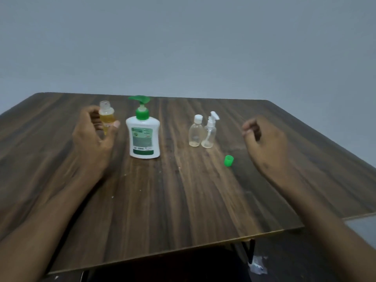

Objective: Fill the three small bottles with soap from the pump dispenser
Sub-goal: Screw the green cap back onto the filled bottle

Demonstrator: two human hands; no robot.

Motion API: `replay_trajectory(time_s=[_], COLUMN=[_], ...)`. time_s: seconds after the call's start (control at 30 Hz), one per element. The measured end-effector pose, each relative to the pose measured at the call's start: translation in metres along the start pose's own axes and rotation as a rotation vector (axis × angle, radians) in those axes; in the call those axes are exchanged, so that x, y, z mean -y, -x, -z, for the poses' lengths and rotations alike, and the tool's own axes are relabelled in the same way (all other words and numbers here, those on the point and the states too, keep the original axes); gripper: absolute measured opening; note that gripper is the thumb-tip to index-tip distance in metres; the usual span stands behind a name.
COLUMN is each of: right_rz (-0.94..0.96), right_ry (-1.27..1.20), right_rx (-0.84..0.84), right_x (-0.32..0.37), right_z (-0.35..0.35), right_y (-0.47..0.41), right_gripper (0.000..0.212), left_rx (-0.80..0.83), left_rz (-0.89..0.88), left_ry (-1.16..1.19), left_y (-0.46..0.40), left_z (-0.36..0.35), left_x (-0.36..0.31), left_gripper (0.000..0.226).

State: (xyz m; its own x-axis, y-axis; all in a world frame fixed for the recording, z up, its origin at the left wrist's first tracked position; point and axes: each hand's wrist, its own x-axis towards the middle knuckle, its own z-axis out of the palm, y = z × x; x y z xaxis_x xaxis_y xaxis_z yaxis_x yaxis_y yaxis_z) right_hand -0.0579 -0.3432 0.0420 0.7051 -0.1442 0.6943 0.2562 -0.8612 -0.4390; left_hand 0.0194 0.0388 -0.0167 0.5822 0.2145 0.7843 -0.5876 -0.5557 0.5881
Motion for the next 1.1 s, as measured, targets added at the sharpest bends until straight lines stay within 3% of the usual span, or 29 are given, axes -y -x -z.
replay_trajectory(time_s=[0.13, 0.33, 0.5, 0.63, 0.83, 1.1], right_rz=[-0.128, -0.056, 0.01, 0.014, -0.031, -0.099], right_ry=[-0.042, -0.106, -0.014, -0.024, -0.162, -0.289], right_rx=[0.184, 0.367, 0.452, 0.448, 0.363, 0.306], right_x=[-0.057, -0.058, -0.06, -0.062, -0.059, -0.057], right_z=[-0.012, -0.037, -0.04, -0.04, -0.031, -0.021], right_y=[0.039, 0.041, 0.043, 0.044, 0.041, 0.037], right_gripper=[0.022, 0.047, 0.043, 0.034, 0.024, 0.03], left_rx=[0.008, -0.049, -0.151, 0.044, 0.374, 0.471], left_rz=[0.034, 0.045, -0.034, -0.071, 0.1, 0.243], left_ry=[-0.053, -0.065, 0.057, 0.193, 0.357, 0.359], left_y=[-0.002, -0.015, -0.029, -0.002, 0.07, 0.094], left_z=[0.003, 0.014, 0.008, -0.025, -0.103, -0.141], left_x=[0.0, -0.024, -0.087, -0.144, -0.17, -0.15], left_gripper=[0.035, 0.037, 0.037, 0.034, 0.039, 0.044])
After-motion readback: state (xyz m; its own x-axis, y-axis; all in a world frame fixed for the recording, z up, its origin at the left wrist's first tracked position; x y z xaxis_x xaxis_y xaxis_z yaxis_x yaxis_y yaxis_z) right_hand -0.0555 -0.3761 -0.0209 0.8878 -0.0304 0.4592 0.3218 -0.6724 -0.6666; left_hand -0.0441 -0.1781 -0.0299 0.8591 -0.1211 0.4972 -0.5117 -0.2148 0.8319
